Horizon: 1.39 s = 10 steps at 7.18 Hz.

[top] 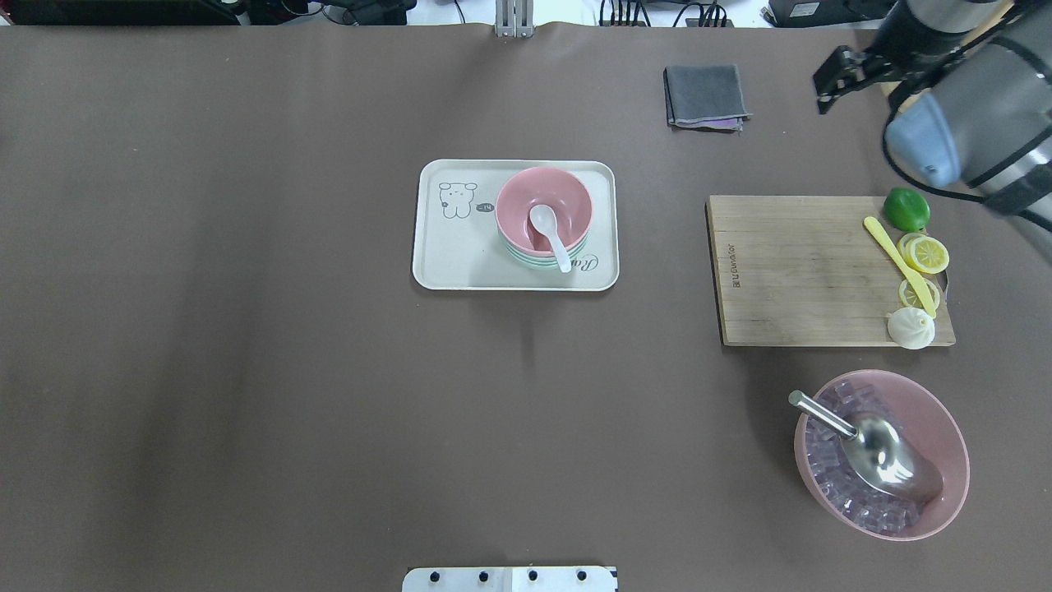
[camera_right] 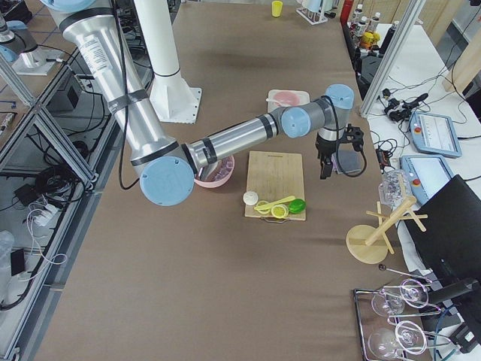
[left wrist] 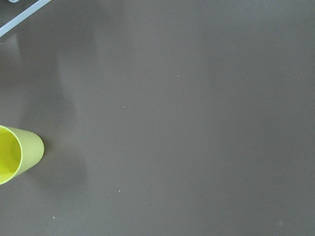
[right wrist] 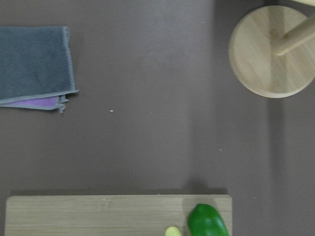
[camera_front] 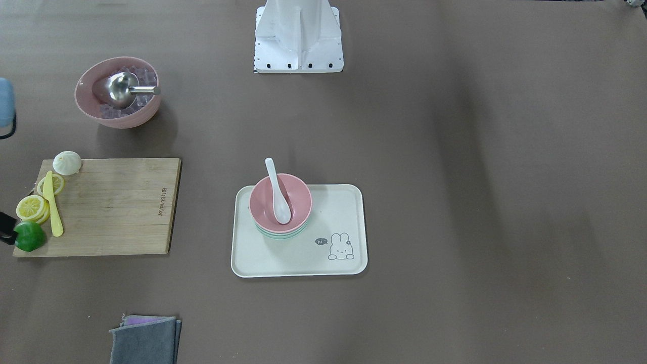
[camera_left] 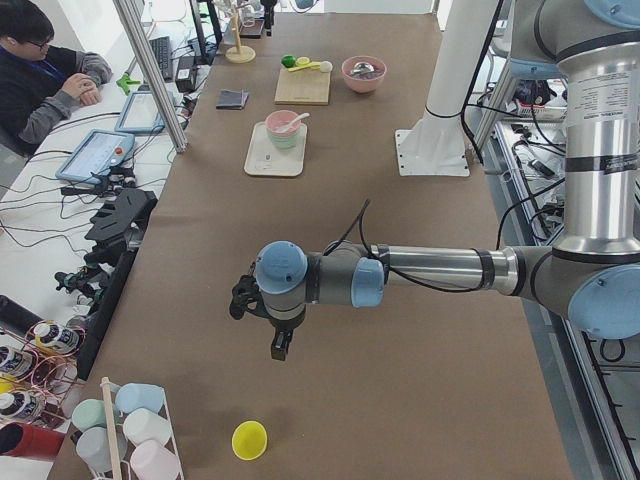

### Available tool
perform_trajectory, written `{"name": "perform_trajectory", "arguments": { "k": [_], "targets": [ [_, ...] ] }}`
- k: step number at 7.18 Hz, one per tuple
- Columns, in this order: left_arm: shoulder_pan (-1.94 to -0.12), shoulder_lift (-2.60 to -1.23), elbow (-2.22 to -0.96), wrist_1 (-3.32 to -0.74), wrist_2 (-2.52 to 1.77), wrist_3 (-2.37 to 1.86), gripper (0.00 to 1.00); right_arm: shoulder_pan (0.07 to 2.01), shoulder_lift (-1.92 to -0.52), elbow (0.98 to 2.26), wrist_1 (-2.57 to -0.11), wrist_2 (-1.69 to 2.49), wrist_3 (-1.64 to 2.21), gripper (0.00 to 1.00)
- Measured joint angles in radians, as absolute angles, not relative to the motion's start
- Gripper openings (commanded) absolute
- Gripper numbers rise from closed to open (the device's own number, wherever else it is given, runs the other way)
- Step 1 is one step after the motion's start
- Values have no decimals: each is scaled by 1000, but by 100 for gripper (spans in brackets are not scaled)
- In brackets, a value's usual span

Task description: Stack pink bowl on green and place spoon

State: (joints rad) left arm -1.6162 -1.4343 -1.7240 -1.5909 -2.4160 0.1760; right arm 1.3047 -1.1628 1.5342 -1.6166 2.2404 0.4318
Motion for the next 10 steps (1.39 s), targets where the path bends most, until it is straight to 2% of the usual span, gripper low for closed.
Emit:
{"name": "perform_trajectory", "arguments": {
  "k": [3, 5, 7, 10],
  "targets": [
    [-1619, -1369, -1759, -1592, -2414, 177, 99, 1457, -1336, 1535, -1614, 2268, 165, 100],
    [-1621, -1385, -1758, -1592, -2414, 174, 99, 1514, -1458, 1548, -1605, 2269, 19, 100],
    [-1621, -1410, -1757, -1596, -2416, 179, 99, 1551, -1577, 1615, -1604, 2267, -13, 100],
    [-1621, -1413, -1757, -1606, -2420, 180, 99, 1568, -1640, 1688, -1615, 2270, 7, 100]
  ]
}}
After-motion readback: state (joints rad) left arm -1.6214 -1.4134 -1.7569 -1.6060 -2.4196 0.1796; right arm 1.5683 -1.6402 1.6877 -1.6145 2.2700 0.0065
